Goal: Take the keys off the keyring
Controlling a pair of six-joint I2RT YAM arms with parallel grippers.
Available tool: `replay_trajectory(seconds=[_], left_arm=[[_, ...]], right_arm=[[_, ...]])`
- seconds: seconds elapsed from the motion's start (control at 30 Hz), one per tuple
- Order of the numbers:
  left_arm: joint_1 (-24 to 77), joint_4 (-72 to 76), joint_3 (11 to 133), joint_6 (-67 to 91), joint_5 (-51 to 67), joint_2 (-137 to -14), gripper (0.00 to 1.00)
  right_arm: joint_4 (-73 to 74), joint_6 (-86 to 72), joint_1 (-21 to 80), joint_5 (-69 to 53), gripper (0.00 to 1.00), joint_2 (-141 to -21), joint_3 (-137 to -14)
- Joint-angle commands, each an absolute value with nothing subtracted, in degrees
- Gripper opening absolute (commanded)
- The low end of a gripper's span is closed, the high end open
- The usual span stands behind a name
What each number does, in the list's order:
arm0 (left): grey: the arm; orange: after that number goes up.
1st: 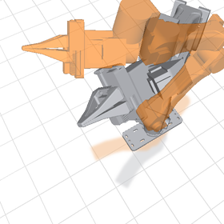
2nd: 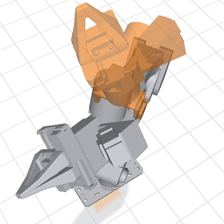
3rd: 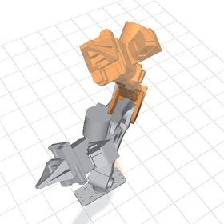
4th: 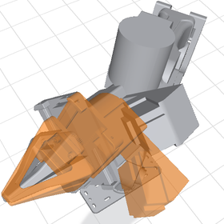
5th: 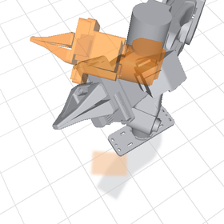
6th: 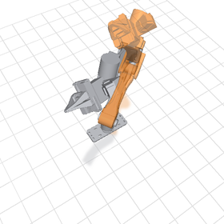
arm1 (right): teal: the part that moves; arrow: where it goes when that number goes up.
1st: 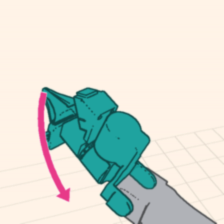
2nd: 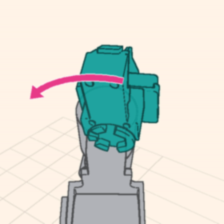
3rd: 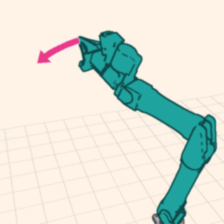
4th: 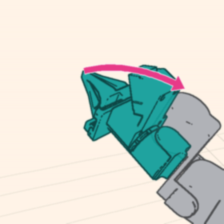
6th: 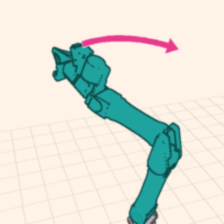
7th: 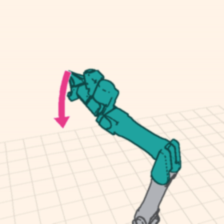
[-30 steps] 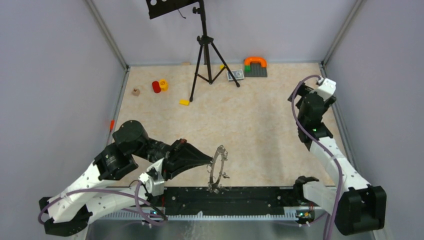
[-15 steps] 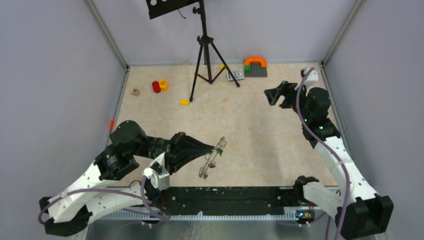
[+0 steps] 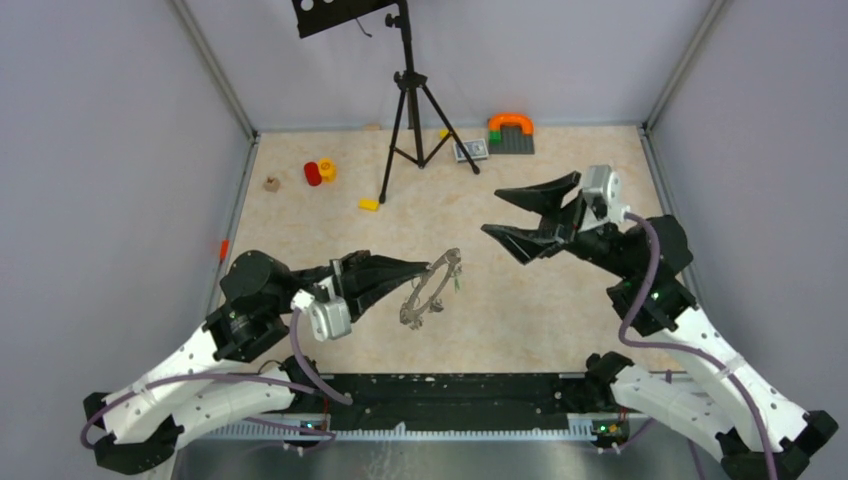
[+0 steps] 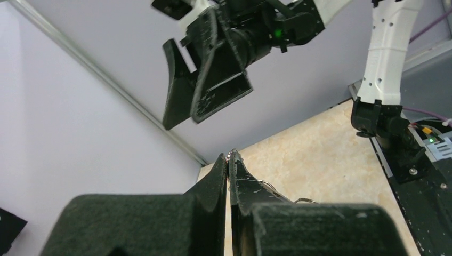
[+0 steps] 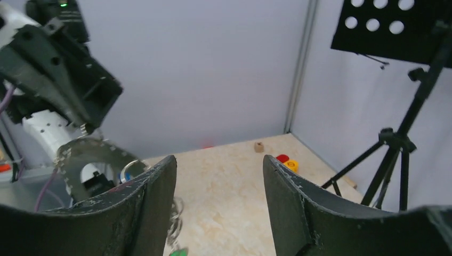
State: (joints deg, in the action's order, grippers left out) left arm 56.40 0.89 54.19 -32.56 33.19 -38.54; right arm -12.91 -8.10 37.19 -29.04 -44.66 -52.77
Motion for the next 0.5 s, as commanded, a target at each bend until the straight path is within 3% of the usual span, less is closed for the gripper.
replay_trajectory(seconds=[0.0,0.1,0.23,0.47], left_arm=[[56.4,7.2,55.5,-26.6,28.5,-38.5,0.0],[56.4,7.8,55.5,-25.7,27.8,-38.7,0.0],[56.4,7.9,56.1,-25.0,26.5,-39.6,0.0],[56.4,6.7,56.7,-25.6,27.4,-40.0,0.0]], right_arm=[[-25.5,-7.0,38.9,-39.0,0.56,-42.7,-50.2],[-27.8,-4.3,42.2,-40.3,0.55,-43.2,-49.2],[-20.0,6.5,52.6,-35.3,0.54,-46.0,-52.4],[-20.4,11.7,59.5,-30.7,0.43,-49.8,-54.9]])
